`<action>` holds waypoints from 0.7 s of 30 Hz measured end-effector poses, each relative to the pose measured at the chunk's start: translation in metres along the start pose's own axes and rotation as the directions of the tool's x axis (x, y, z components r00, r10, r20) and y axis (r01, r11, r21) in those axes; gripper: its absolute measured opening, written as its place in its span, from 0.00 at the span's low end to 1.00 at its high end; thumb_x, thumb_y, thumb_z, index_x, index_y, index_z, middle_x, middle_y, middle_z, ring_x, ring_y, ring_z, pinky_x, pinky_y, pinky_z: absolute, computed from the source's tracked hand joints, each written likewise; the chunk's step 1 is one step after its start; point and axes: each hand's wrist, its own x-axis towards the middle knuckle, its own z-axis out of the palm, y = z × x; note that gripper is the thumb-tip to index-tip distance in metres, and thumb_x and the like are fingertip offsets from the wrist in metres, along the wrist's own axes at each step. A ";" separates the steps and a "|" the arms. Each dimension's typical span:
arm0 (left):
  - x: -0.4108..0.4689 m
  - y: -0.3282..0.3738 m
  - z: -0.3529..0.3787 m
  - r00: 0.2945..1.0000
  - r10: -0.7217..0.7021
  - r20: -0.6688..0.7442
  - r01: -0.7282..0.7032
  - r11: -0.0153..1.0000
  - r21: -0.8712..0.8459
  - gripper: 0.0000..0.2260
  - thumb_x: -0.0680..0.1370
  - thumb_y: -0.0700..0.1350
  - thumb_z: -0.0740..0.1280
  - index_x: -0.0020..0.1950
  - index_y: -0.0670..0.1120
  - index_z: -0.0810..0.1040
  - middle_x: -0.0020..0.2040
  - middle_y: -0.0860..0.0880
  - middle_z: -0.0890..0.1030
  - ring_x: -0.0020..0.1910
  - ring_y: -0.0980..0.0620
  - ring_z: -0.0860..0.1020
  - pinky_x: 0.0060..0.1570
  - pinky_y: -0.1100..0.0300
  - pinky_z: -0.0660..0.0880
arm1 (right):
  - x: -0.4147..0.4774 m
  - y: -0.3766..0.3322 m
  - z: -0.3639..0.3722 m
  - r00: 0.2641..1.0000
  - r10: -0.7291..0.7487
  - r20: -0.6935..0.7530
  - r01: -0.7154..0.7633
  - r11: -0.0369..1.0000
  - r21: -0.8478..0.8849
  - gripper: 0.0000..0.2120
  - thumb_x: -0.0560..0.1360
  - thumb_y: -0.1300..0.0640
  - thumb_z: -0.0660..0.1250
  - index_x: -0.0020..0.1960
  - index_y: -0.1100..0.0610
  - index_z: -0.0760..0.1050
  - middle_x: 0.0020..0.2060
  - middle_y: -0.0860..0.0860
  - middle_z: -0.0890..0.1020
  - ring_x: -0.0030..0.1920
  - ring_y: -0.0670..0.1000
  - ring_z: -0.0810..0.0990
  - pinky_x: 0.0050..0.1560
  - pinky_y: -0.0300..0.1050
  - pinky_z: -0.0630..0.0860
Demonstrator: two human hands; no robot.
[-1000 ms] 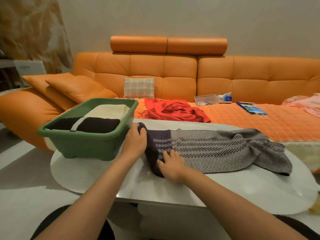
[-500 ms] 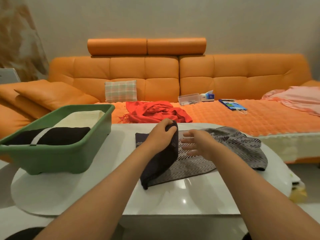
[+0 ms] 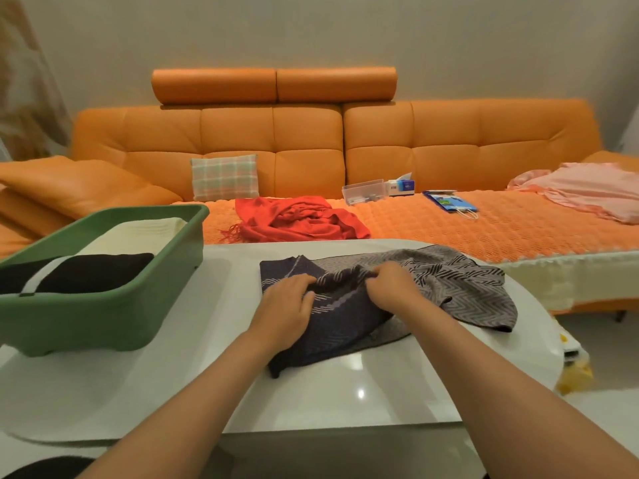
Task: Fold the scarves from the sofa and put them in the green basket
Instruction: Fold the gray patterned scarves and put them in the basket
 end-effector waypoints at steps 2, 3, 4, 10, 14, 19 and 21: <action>0.000 0.002 -0.004 0.997 -0.022 -0.072 0.018 0.999 -0.045 0.13 0.83 0.46 0.58 0.66 0.49 0.75 0.62 0.51 0.78 0.60 0.50 0.75 0.62 0.51 0.70 | 0.004 -0.002 -0.013 0.995 0.053 -0.079 -0.041 0.988 0.146 0.11 0.74 0.61 0.62 0.48 0.63 0.81 0.45 0.58 0.82 0.46 0.59 0.79 0.50 0.50 0.77; 0.000 0.004 -0.005 0.996 -0.036 -0.081 0.030 0.997 -0.075 0.13 0.83 0.46 0.58 0.66 0.49 0.75 0.63 0.51 0.78 0.61 0.50 0.75 0.63 0.51 0.70 | 0.007 0.001 -0.019 0.991 0.087 -0.101 -0.067 0.979 0.192 0.11 0.74 0.62 0.61 0.48 0.63 0.81 0.45 0.58 0.82 0.45 0.58 0.79 0.51 0.51 0.77; 0.000 0.006 -0.004 0.997 -0.037 -0.066 0.032 0.996 -0.085 0.14 0.83 0.46 0.57 0.66 0.49 0.75 0.64 0.51 0.78 0.62 0.51 0.74 0.64 0.51 0.70 | 0.008 0.007 -0.024 0.987 0.119 -0.111 -0.095 0.976 0.198 0.11 0.75 0.61 0.61 0.48 0.63 0.81 0.45 0.58 0.82 0.45 0.58 0.78 0.50 0.50 0.77; -0.013 0.000 0.020 0.898 -0.101 0.429 0.034 0.986 0.162 0.25 0.83 0.61 0.50 0.80 0.59 0.54 0.81 0.51 0.50 0.80 0.50 0.47 0.78 0.49 0.47 | -0.005 0.038 -0.019 0.991 0.132 -0.007 -0.126 0.930 -0.346 0.06 0.77 0.59 0.62 0.53 0.57 0.73 0.46 0.54 0.79 0.47 0.56 0.78 0.46 0.50 0.76; -0.010 -0.005 0.004 0.867 -0.113 0.485 -0.034 0.958 0.285 0.24 0.82 0.61 0.52 0.79 0.62 0.55 0.81 0.53 0.51 0.80 0.51 0.48 0.77 0.45 0.44 | -0.006 0.036 -0.012 0.995 -0.098 0.031 0.099 0.835 -0.542 0.32 0.73 0.58 0.65 0.75 0.50 0.62 0.67 0.55 0.71 0.68 0.59 0.69 0.65 0.55 0.70; 0.000 -0.023 -0.036 0.899 -0.213 0.382 -0.019 0.854 0.520 0.17 0.78 0.54 0.55 0.64 0.55 0.74 0.66 0.49 0.75 0.66 0.47 0.71 0.70 0.46 0.59 | -0.016 0.015 0.004 0.937 -0.223 0.268 0.279 0.940 -0.194 0.34 0.74 0.61 0.65 0.78 0.48 0.61 0.74 0.52 0.69 0.72 0.55 0.68 0.70 0.49 0.68; 0.000 -0.032 -0.047 0.894 -0.292 0.339 0.032 0.798 0.602 0.17 0.79 0.54 0.54 0.61 0.52 0.75 0.63 0.47 0.77 0.64 0.46 0.73 0.67 0.47 0.61 | -0.020 0.002 0.011 0.916 -0.254 0.311 0.294 0.952 -0.087 0.32 0.75 0.58 0.67 0.77 0.48 0.64 0.71 0.52 0.73 0.67 0.53 0.74 0.63 0.42 0.70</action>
